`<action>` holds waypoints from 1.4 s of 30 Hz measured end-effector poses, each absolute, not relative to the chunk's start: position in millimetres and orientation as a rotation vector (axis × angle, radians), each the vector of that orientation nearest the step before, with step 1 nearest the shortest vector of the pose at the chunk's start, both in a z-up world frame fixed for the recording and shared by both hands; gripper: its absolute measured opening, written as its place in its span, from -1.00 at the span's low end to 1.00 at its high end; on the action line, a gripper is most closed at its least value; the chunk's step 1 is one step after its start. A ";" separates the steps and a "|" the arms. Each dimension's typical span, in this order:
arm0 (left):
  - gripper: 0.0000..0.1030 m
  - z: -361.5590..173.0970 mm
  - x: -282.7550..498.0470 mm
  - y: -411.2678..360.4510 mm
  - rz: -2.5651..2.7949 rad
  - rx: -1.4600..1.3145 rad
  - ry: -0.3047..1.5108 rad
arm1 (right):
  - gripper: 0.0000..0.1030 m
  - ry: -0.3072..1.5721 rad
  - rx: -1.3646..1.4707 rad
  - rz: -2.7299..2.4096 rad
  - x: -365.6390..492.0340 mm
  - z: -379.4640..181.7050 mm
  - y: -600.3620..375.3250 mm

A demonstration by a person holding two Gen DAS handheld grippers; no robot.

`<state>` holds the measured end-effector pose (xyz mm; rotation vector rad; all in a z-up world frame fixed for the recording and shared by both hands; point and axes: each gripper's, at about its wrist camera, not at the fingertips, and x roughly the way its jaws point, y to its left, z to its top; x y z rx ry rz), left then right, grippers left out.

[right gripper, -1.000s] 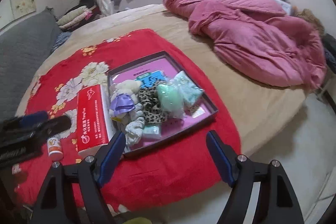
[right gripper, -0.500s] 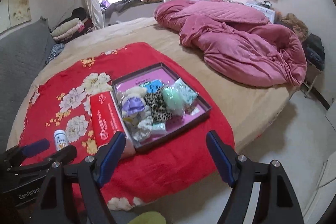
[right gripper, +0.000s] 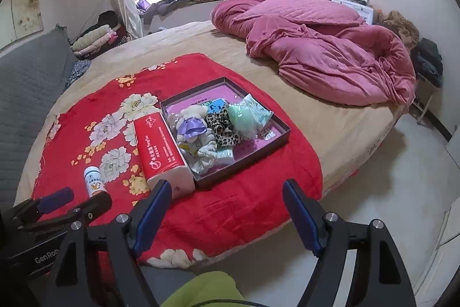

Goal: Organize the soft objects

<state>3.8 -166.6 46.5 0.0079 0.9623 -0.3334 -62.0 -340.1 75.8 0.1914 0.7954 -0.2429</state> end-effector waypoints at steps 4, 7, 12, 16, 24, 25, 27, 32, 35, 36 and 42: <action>0.53 48.7 1.2 -165.5 -0.329 0.007 0.957 | 0.53 0.816 0.189 -0.225 -63.6 71.0 -334.7; 0.53 49.8 -0.1 -165.3 -0.325 0.011 0.955 | 0.53 0.820 0.195 -0.221 -65.5 68.7 -333.1; 0.53 50.0 -2.1 -164.9 -0.313 0.022 0.956 | 0.53 0.821 0.199 -0.218 -66.5 67.6 -332.1; 0.53 49.2 -2.4 -164.4 -0.311 0.025 0.962 | 0.53 0.822 0.198 -0.217 -66.7 67.1 -332.6; 0.53 47.5 0.0 -162.7 -0.299 0.024 0.966 | 0.53 0.833 0.194 -0.223 -64.4 64.3 -333.7; 0.53 47.1 0.3 -163.1 -0.302 0.024 0.970 | 0.53 0.838 0.195 -0.223 -63.7 63.2 -334.1; 0.53 46.4 0.3 -163.6 -0.300 0.022 0.972 | 0.53 0.840 0.196 -0.225 -63.6 62.4 -334.2; 0.53 44.8 -0.9 -164.4 -0.303 0.025 0.979 | 0.53 0.844 0.198 -0.223 -64.0 61.0 -334.6; 0.53 43.7 -0.3 -162.4 -0.296 0.021 0.983 | 0.53 0.850 0.194 -0.220 -63.8 59.4 -333.4; 0.53 43.4 0.0 -161.8 -0.294 0.020 0.986 | 0.53 0.851 0.191 -0.224 -63.9 59.1 -333.0; 0.53 39.9 2.0 -158.1 -0.291 0.013 0.997 | 0.53 0.856 0.185 -0.222 -63.4 57.5 -331.0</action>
